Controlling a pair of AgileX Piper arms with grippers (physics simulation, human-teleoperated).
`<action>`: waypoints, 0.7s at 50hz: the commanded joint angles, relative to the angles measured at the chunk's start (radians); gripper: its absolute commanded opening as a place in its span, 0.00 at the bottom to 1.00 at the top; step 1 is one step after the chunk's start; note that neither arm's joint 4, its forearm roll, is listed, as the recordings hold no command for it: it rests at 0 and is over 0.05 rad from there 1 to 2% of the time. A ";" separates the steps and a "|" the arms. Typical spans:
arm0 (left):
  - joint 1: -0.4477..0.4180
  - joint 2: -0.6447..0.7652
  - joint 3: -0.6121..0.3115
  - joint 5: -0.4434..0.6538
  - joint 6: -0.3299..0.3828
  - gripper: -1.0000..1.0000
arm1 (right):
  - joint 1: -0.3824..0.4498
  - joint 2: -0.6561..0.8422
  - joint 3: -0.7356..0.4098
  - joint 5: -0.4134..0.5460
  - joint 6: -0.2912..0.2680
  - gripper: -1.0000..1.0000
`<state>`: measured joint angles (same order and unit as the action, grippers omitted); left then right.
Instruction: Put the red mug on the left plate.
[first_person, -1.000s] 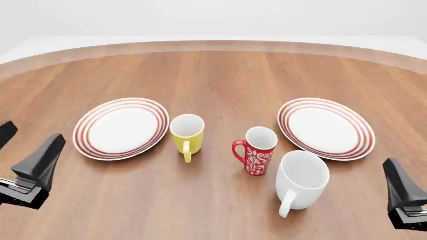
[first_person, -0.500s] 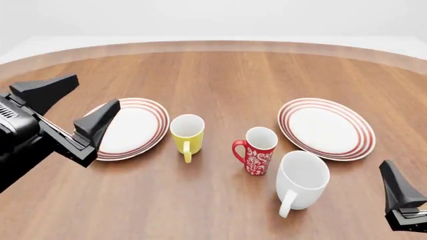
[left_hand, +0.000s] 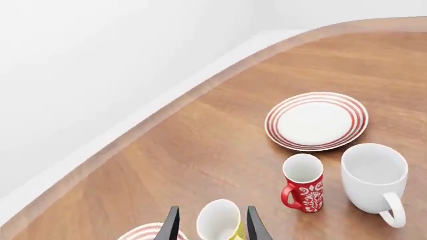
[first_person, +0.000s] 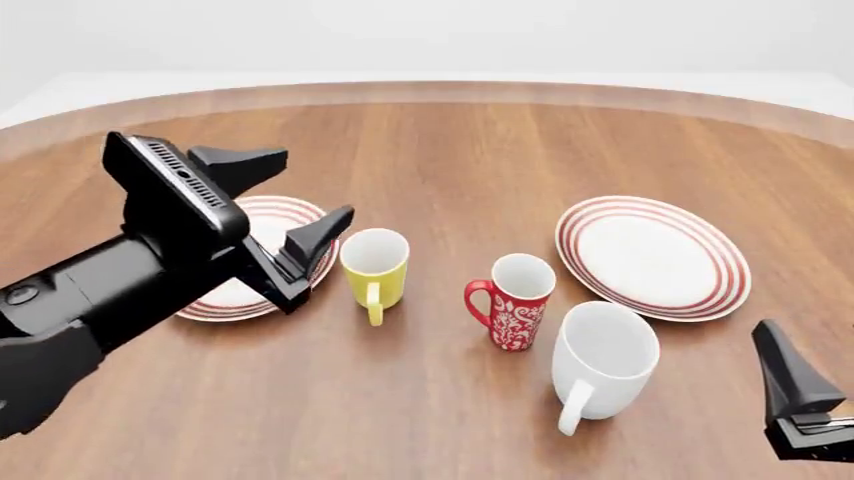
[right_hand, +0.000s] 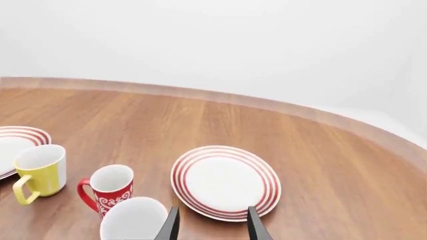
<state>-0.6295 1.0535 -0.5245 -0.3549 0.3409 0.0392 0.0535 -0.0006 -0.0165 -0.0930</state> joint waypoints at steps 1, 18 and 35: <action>-0.066 0.120 -0.062 0.010 0.018 1.00 | 0.003 -0.007 0.000 0.014 -0.007 1.00; -0.125 0.299 -0.138 0.038 0.056 1.00 | 0.005 0.005 0.000 0.013 -0.011 1.00; -0.188 0.379 -0.176 0.088 0.051 1.00 | 0.007 0.070 0.000 -0.046 -0.015 1.00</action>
<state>-0.7813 1.3779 -0.6778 -0.2909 0.3904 0.0448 0.0815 -0.0005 -0.0246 -0.1053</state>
